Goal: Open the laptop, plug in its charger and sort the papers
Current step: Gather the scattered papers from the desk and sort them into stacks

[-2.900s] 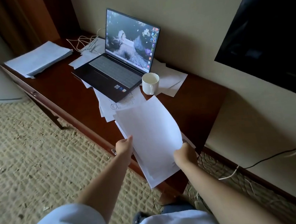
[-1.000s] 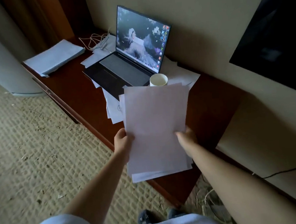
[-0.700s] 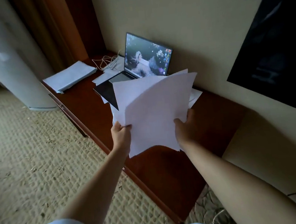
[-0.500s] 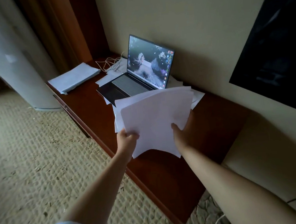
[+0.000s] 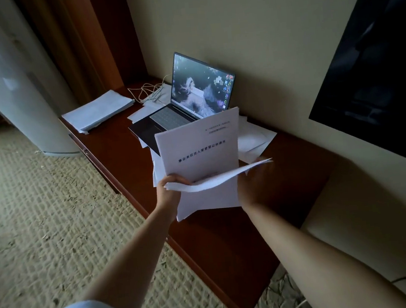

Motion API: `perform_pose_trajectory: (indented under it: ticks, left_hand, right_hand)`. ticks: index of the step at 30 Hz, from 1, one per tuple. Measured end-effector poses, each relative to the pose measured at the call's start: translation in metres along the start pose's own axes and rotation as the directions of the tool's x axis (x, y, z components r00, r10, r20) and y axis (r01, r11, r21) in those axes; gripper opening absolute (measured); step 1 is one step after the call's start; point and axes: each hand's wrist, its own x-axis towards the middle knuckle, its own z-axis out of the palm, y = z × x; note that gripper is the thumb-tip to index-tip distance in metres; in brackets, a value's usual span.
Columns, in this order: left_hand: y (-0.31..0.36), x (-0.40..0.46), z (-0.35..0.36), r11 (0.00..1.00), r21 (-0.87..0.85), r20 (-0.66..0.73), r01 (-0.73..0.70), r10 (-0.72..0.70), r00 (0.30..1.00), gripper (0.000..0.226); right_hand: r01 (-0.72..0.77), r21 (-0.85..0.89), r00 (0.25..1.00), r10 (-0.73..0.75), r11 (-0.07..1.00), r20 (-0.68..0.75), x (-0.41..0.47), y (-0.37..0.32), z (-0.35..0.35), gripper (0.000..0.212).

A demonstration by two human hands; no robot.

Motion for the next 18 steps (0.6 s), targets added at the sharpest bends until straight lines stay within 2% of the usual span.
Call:
perform_pose_trajectory:
  ticks: [2, 5, 7, 10, 14, 16, 18]
  left_hand:
    - [0.001, 0.003, 0.000, 0.999, -0.027, -0.045, 0.040, -0.041, 0.998, 0.046]
    - [0.002, 0.002, 0.000, 0.996, -0.064, -0.090, 0.059, -0.065, 0.994, 0.030]
    - [0.003, 0.001, -0.005, 0.996, -0.088, -0.153, 0.034, -0.048, 0.987, 0.037]
    - [0.010, 0.002, -0.019, 0.991, -0.120, -0.251, -0.050, 0.018, 0.968, 0.039]
    - [0.022, 0.002, -0.036, 0.994, -0.070, -0.349, -0.089, 0.059, 0.935, 0.037]
    - [0.025, 0.001, -0.040, 0.994, -0.063, -0.335, -0.084, 0.058, 0.940, 0.038]
    - [0.025, -0.001, -0.040, 0.995, -0.061, -0.300, -0.080, 0.058, 0.952, 0.038]
  right_hand:
    - [-0.072, 0.180, 0.995, 0.057, 0.981, 0.084, 0.003, -0.001, 0.004, 0.046]
    - [-0.216, 0.243, 0.968, 0.175, 0.946, 0.177, 0.008, 0.002, 0.009, 0.054]
    - [-0.220, 0.224, 0.975, 0.215, 0.949, 0.047, 0.015, 0.012, 0.004, 0.044]
    - [-0.248, 0.047, 0.955, 0.253, 0.967, -0.156, 0.028, 0.020, -0.020, 0.033]
    - [-0.269, 0.025, 0.939, 0.268, 0.963, -0.214, 0.049, 0.020, -0.036, 0.043]
    - [-0.283, 0.010, 0.938, 0.278, 0.959, -0.207, 0.053, 0.015, -0.036, 0.045]
    - [-0.300, 0.068, 0.938, 0.307, 0.952, -0.162, 0.051, 0.007, -0.034, 0.043]
